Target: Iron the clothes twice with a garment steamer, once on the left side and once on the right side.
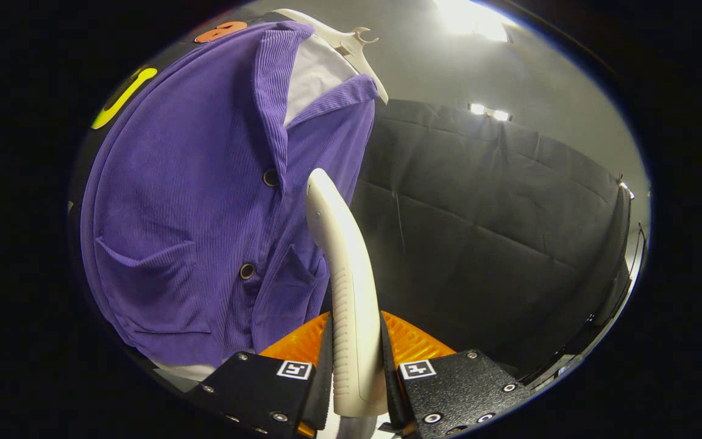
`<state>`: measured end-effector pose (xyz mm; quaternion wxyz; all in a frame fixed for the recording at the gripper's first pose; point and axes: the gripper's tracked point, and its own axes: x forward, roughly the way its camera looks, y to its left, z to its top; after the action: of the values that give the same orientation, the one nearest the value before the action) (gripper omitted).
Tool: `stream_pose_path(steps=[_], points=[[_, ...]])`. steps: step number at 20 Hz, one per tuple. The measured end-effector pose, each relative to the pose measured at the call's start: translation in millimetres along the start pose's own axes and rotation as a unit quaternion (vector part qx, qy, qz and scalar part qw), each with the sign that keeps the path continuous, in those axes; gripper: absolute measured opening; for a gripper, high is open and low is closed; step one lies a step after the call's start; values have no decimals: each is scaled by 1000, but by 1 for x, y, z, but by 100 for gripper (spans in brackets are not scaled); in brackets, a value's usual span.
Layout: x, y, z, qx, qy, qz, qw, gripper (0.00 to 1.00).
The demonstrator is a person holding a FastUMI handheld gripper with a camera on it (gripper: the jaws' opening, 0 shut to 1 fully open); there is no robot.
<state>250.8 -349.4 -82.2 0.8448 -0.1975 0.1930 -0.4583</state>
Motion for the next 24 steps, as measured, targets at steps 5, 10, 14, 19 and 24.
stream_pose_path(steps=[5, 10, 14, 19, 24], points=[[-1, 6, -25, -12, 21, 1, 1000, 38], [6, 10, -50, -18, 52, 5, 998, 38], [1, 24, -82, -34, 77, 15, 996, 38], [-3, 46, -120, -43, 115, 39, 992, 38], [-18, 59, -151, -30, 133, 74, 988, 38]])
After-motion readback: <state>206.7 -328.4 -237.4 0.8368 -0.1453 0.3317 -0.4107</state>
